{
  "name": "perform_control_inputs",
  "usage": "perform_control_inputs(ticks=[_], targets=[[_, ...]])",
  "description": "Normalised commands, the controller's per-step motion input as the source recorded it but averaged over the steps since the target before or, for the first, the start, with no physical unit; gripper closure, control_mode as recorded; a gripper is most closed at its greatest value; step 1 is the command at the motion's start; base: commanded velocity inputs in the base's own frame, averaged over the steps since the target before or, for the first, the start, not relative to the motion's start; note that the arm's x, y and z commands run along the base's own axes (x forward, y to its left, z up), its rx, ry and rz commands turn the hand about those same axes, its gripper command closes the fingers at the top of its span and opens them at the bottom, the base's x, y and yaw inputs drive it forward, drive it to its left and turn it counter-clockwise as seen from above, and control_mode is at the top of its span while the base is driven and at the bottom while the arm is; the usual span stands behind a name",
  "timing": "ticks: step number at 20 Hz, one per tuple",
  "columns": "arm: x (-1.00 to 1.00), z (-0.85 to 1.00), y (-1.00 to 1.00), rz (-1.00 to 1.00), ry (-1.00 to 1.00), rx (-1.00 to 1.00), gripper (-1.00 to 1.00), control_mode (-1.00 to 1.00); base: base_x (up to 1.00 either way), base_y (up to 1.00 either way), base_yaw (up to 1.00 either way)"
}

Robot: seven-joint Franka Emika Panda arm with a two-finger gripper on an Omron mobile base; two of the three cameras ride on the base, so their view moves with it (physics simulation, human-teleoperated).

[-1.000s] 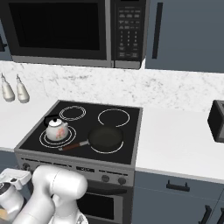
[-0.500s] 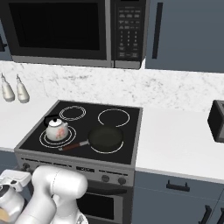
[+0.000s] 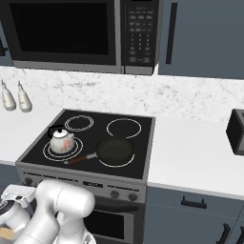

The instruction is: Pick the kettle from the counter and place it on a stove burner. Then turn the burner on.

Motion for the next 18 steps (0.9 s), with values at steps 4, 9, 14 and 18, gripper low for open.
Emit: perform_control_inputs(ticks=[4,9,14,18], targets=[[0.02,-0.23,0.07,0.00,0.00,0.00,-1.00,-1.00,0.00,0.00,0.00],[0.10,0.00,0.00,0.00,0.00,0.00,-1.00,-1.00,0.00,0.00,0.00],[0.01,0.23,0.01,0.00,-0.03,0.00,-1.00,-1.00,0.00,0.00,0.00],[0.00,0.16,0.01,0.00,-0.03,0.00,-1.00,-1.00,0.00,0.00,0.00]])
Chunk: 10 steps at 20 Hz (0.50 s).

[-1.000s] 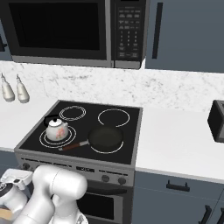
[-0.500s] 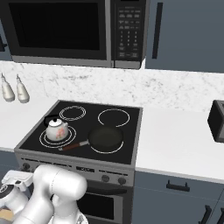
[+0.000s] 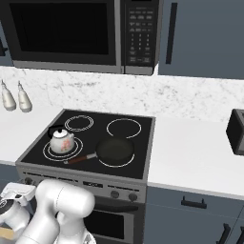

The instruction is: Pick the kettle from the counter and place it on a stove burner. Then turn the burner on.

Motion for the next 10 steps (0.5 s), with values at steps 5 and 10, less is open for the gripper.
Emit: perform_control_inputs(ticks=[5,10], targets=[[0.00,0.00,0.00,0.00,0.00,0.00,-1.00,-1.00,0.00,0.00,0.00],[0.06,0.00,0.00,0.00,0.00,0.00,1.00,-1.00,0.00,0.00,0.00]])
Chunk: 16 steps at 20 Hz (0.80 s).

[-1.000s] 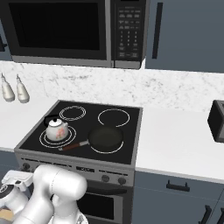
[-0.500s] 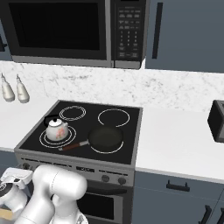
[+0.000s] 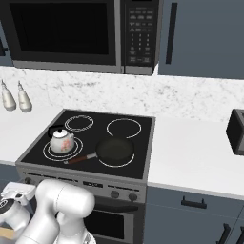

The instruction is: Pick the kettle from the counter and place it on a stove burner. Then turn the burner on.

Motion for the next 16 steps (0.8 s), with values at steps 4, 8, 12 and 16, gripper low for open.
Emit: perform_control_inputs(ticks=[4,8,12,16], targets=[[0.04,0.00,0.00,0.00,0.00,0.00,1.00,-1.00,0.00,0.00,0.00],[0.02,0.00,0.00,0.00,0.00,-0.01,1.00,-1.00,0.00,0.00,0.00],[0.00,-0.01,0.28,0.06,0.00,-0.20,1.00,-1.00,0.00,0.00,0.00],[0.00,0.00,0.42,0.14,0.00,-0.32,1.00,-1.00,0.00,0.00,0.00]])
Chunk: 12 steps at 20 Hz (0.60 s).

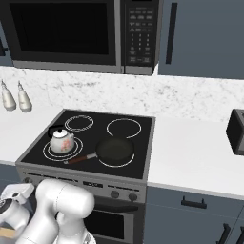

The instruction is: Pick the kettle from the counter and place it on a stove burner. Then turn the burner on.

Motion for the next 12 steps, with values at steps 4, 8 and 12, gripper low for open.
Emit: perform_control_inputs(ticks=[4,8,12], targets=[[0.00,0.00,0.47,0.16,0.00,-0.33,1.00,-1.00,0.00,0.00,0.00],[0.00,0.00,0.47,0.16,0.00,-0.33,1.00,-1.00,0.00,0.00,0.00],[0.00,0.00,0.50,0.16,0.01,-0.32,1.00,-1.00,0.00,0.00,0.00]])
